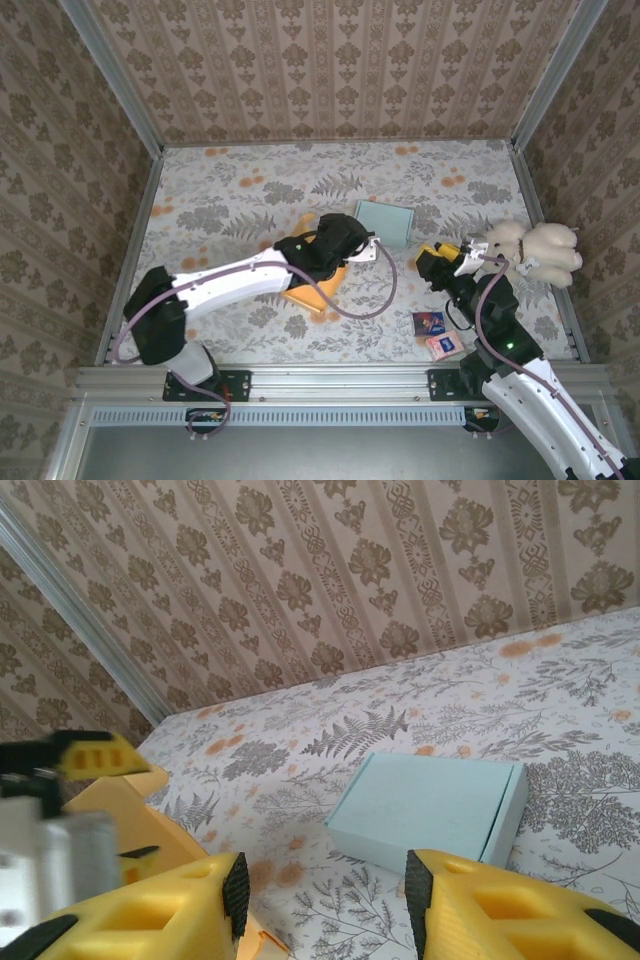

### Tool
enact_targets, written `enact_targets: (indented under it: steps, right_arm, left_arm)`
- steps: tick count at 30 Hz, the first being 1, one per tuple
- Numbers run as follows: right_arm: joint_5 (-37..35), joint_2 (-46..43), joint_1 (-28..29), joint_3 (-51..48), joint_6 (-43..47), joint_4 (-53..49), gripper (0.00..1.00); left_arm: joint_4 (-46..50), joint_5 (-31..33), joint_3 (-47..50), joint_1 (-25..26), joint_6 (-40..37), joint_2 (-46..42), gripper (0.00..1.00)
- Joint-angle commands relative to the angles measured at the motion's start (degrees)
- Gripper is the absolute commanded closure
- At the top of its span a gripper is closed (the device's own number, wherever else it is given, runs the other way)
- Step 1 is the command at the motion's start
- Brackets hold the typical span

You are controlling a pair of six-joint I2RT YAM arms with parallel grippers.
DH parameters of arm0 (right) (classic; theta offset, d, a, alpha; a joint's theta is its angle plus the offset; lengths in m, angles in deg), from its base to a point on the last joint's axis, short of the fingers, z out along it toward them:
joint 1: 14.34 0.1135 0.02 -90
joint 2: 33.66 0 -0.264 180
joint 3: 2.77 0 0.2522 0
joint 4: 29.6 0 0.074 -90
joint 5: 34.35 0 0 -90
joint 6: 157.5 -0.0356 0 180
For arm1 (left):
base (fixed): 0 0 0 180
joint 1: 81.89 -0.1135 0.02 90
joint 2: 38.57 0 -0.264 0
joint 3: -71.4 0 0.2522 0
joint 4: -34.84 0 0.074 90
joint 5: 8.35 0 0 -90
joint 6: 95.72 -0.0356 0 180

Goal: Fold the paper box

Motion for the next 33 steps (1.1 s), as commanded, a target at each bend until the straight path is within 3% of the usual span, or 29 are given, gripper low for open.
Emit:
enact_targets:
  steps: [1, 4, 7, 12, 14, 22, 27, 33]
  right_arm:
    - [-0.6, 1.0, -0.2, 0.6, -1.0, -0.4, 0.52]
    - [0.3, 2.8, -0.1, 1.0, -0.9, 0.3, 0.50]
    - [2.2, 5.0, 0.0, 1.1, -0.8, 2.3, 0.48]
    - [7.3, 11.4, 2.1, 2.2, 0.0, 6.1, 0.46]
    - [7.6, 14.3, 4.3, 3.1, 1.3, 6.8, 0.45]
    - [7.0, 31.0, 14.7, 9.2, 6.3, 7.8, 0.44]
    - [7.6, 43.6, 15.3, 13.8, 7.2, 7.8, 0.43]
    - [9.4, 56.6, 13.8, 20.4, 8.6, 8.3, 0.43]
  left_arm:
    - [-6.6, 2.4, 3.6, 1.5, 13.4, -4.2, 0.42]
    - [-2.9, 7.8, 3.7, 1.6, 27.0, -8.3, 0.42]
    - [-0.4, 8.6, 6.2, 1.8, 40.2, -14.6, 0.41]
    - [15.1, 16.8, 9.5, 1.7, 69.7, -24.4, 0.33]
    - [17.7, 16.4, 13.4, 1.7, 77.0, -29.4, 0.32]
    - [17.9, 6.9, 27.8, 1.8, 87.1, -46.7, 0.33]
    - [16.8, 1.9, 34.4, 2.7, 89.8, -51.4, 0.35]
    - [18.9, 2.4, 39.5, 5.0, 93.6, -53.3, 0.41]
